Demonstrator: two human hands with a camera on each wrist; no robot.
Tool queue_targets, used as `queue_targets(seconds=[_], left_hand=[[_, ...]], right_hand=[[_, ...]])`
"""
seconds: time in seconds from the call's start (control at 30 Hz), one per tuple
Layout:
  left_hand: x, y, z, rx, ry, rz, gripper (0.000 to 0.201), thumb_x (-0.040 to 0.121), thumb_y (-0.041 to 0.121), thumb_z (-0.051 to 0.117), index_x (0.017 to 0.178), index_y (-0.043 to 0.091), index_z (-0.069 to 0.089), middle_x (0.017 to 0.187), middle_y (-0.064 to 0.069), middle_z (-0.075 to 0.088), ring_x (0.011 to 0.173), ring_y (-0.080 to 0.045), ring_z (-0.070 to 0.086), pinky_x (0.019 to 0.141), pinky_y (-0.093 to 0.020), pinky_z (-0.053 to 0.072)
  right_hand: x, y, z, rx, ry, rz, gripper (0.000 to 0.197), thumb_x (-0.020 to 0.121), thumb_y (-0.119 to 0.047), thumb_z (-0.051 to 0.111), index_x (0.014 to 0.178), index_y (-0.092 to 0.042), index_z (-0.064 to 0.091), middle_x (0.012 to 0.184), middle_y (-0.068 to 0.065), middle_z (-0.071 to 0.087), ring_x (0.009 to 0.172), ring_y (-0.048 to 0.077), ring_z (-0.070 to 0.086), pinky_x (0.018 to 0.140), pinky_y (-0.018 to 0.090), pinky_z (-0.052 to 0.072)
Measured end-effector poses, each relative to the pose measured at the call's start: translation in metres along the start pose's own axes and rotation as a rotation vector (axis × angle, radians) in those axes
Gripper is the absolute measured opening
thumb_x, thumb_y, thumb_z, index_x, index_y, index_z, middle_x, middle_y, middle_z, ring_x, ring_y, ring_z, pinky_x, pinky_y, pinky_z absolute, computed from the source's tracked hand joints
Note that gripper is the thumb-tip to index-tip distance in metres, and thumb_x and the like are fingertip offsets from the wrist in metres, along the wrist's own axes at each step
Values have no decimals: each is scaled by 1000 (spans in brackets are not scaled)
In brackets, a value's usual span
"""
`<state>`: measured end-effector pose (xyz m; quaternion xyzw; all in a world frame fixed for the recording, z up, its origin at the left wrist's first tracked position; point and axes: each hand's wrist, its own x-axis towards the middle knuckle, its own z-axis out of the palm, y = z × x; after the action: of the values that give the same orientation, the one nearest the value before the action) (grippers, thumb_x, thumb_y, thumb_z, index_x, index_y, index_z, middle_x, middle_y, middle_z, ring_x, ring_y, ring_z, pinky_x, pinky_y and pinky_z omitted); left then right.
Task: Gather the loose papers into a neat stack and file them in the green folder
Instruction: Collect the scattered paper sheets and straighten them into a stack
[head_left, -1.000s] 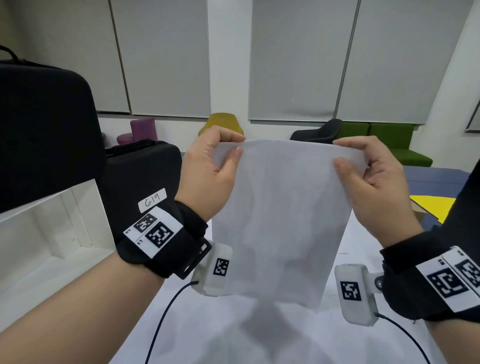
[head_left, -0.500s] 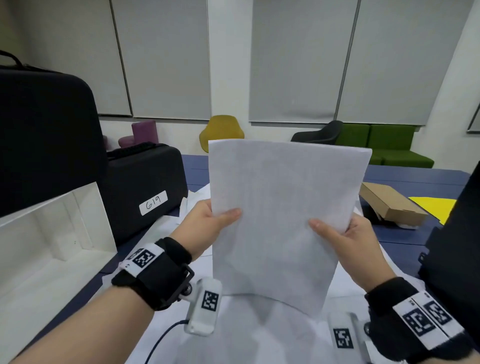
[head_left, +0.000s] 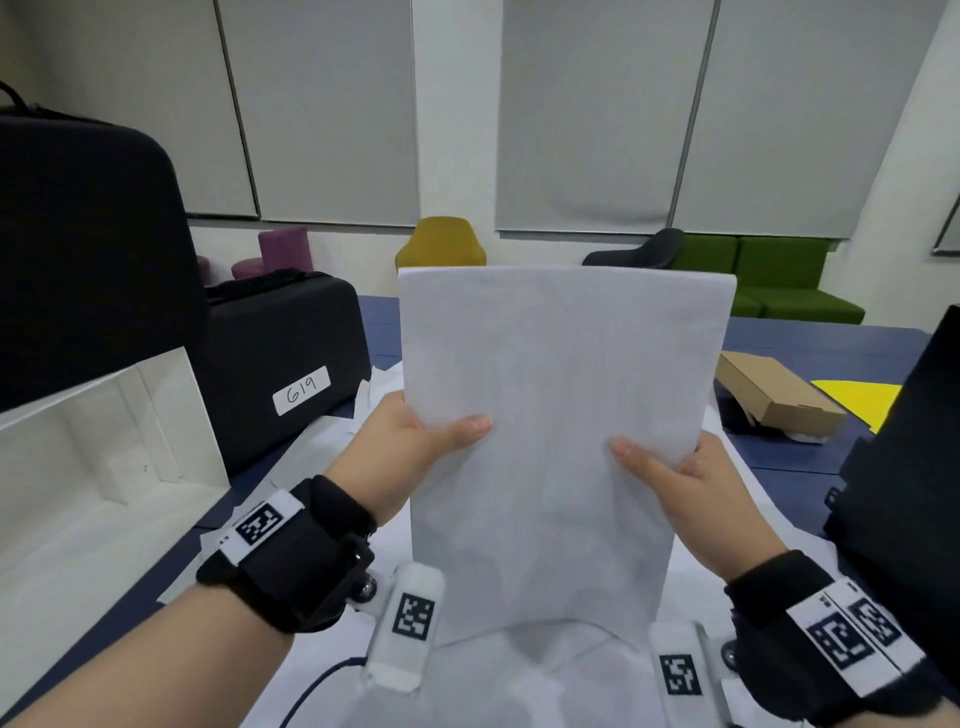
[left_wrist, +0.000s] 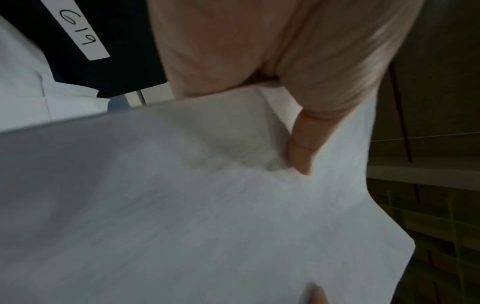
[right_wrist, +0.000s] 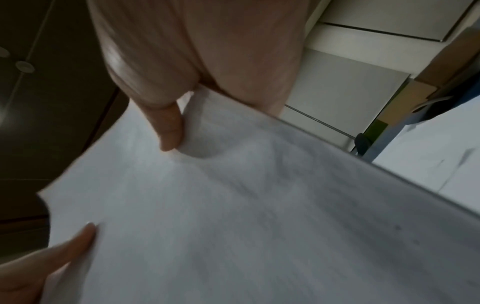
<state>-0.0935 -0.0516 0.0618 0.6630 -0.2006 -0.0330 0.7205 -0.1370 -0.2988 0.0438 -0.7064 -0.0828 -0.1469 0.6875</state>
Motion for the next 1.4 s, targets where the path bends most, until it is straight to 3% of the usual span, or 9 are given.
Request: queue_targets(seconds=[0.47,0.7,0.8,0.87,0.97,1.07,1.2,1.3,1.4], left_hand=[[4,-38,19,49,145,-38,19,92,13,63,110,10,70,108,-9,74,102,-27,70,96,-50,52],[5,-55,1,189,80,-101,17,90,5,65,105,8,72,102,-5,76,95,-21,73,84,-34,57],[3,-67,-19,414,-16,-145,16,82,0,72,85,16,73,81,7,76,75,-8,71,74,-24,55],[3,-76,-36,559,28,-182,16,78,2,76,76,17,70,71,2,73,64,-9,66,74,-30,56],[7,-87,-63,706,109,-254,17,77,6,77,75,20,68,74,-1,72,69,-12,66,80,-32,54],[16,-96,-78,870,52,-357,19,75,18,81,86,21,65,88,4,69,88,-18,66,84,-28,51],[24,-110,-81,1213,-82,-586,82,64,51,84,132,22,48,128,1,52,116,-20,53,100,-32,43],[29,-117,-78,1319,-129,-617,108,55,59,85,144,26,33,140,-1,42,132,-25,40,106,-43,40],[36,-116,-77,1350,-180,-646,111,53,59,86,145,26,32,142,-2,41,132,-25,39,107,-41,40]], right_hand=[[4,29,1,-192,91,57,20,93,-15,60,112,-11,67,100,-1,74,91,10,71,75,19,57],[2,38,-6,-349,45,70,16,95,-16,58,108,-16,66,98,-7,71,88,4,67,67,8,50],[7,39,-14,-397,107,61,18,95,-14,57,110,-10,66,99,1,71,92,15,66,71,19,51],[11,38,-22,-412,166,52,20,95,-12,56,113,-8,66,102,5,70,94,21,65,76,29,49],[16,33,-37,-388,247,20,23,95,-8,56,117,-5,63,100,6,67,90,21,62,83,33,47],[21,29,-52,-400,288,-18,24,95,-5,55,117,-2,62,100,7,67,86,14,61,77,26,44],[26,32,-72,-392,351,-53,20,92,4,56,111,-2,62,72,-28,69,66,-22,57,61,-1,43],[23,34,-86,-367,401,-93,23,92,4,56,114,4,62,99,5,68,67,-25,56,63,-4,42],[18,39,-99,-351,433,-87,23,92,3,56,114,2,63,96,8,65,64,-22,58,61,-3,44]])
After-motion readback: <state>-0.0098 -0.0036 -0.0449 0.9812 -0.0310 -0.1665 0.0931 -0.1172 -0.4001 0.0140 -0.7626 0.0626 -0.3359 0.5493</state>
